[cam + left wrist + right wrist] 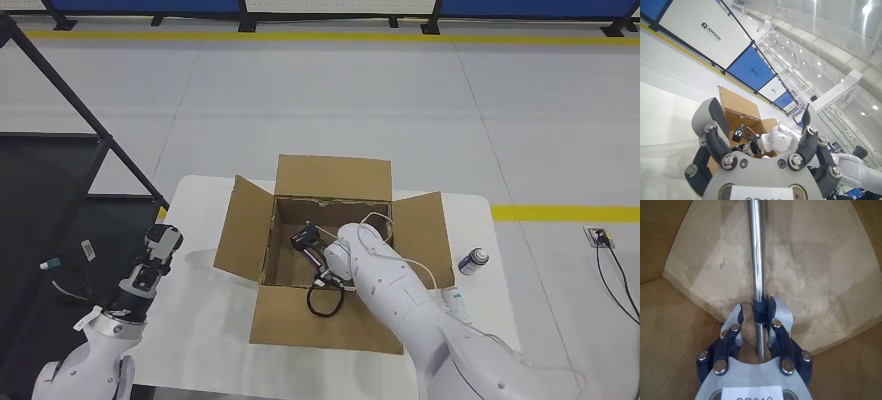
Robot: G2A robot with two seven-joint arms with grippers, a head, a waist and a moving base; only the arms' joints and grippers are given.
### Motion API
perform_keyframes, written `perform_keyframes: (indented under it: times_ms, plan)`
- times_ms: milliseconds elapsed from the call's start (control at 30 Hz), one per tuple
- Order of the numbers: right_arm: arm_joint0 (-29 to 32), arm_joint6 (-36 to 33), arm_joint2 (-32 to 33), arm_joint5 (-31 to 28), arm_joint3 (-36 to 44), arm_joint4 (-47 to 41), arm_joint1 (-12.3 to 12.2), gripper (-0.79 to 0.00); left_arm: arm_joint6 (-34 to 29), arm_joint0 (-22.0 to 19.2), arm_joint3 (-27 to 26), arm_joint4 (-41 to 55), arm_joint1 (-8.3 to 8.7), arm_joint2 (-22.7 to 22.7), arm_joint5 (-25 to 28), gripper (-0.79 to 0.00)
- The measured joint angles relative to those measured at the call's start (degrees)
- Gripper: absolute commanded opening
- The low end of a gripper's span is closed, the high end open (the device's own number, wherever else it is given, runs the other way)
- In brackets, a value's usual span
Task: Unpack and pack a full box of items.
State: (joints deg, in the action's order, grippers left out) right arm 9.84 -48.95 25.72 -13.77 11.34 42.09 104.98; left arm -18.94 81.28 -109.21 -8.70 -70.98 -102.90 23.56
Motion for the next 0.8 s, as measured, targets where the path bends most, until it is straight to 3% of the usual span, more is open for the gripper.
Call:
perform_keyframes:
  times_ms: [67,100,433,800]
  plan:
    - [-0.05,0.16,0.17,0.05,-0.30,0.01,0.13,-0.767,0.11,0.08,-0.03,0.09,0.06,-0.05,0.01,0.000]
    - [-0.09,0.30,0.28,0.05,-0.45,-0.05,0.17,-0.785,0.17,0.11,-0.05,0.12,0.09,-0.06,0.01,0.000]
    - [-1.50,2.72,1.93,-2.87,-1.70,-1.23,-0.21,-0.785,0.58,0.27,-0.22,0.07,0.38,0.01,0.14,0.000]
    - [-3.65,7.23,4.11,-16.03,-2.44,-2.62,-2.67,-0.785,1.12,0.35,-0.92,-0.75,0.63,0.90,-0.07,0.000]
